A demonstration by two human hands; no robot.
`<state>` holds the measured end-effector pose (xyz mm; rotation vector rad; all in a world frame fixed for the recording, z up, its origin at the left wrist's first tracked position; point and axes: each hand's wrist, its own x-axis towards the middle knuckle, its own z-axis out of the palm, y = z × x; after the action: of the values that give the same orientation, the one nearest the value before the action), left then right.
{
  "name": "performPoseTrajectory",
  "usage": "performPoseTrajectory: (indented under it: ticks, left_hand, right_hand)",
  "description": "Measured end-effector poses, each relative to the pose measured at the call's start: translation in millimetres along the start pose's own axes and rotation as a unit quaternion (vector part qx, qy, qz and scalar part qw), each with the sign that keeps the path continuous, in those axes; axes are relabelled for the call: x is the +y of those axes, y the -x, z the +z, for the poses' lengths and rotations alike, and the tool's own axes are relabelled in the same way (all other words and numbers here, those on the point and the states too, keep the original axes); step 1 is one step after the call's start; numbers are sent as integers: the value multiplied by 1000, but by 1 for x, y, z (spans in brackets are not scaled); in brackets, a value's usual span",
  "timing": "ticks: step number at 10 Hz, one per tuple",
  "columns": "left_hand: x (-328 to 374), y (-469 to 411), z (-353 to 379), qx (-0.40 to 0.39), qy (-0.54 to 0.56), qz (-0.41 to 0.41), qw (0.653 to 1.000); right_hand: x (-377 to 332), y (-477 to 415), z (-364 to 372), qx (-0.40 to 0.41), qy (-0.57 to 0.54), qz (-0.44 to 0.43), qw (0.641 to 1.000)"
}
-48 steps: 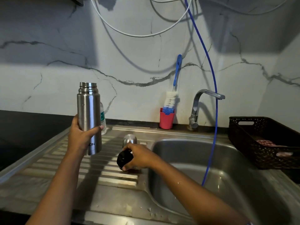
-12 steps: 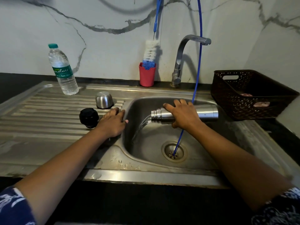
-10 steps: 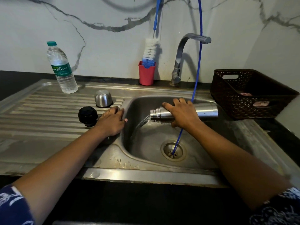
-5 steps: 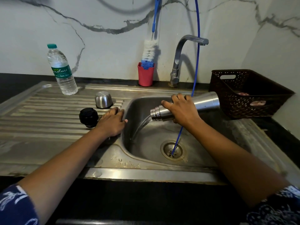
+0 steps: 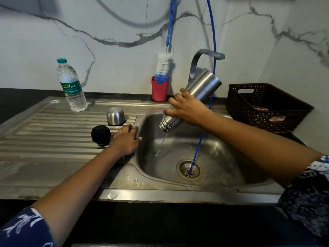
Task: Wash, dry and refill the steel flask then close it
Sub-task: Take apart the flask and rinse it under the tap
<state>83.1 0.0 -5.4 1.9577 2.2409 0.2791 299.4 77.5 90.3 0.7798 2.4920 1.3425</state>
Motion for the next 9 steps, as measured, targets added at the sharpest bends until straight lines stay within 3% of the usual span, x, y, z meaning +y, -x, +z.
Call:
performPoseTrajectory:
  ticks: [2,3,4,7,8,9]
  left_hand:
    - [-1,0,1,1,0,0,1000]
    - [-1,0,1,3,1,0,1000]
    - [-1,0,1,4,0,0,1000]
    - [-2,-1,3,10,0,6,1000]
    - [-3,-1,3,9,6,7,1000]
    - [-4,-2,4,9,1,6,1000]
  right_hand:
    - [13,-5,-13,32,15,9,999]
    - [-1,-2,-9,9,28,-49,998]
    - [7,1,-12,9,-32,20,999]
    - [4,10,-7,-15,-44,5,999]
    - [1,12,-5,-30,5,-43,999]
    - [3,13,-7,-28,-35,5,999]
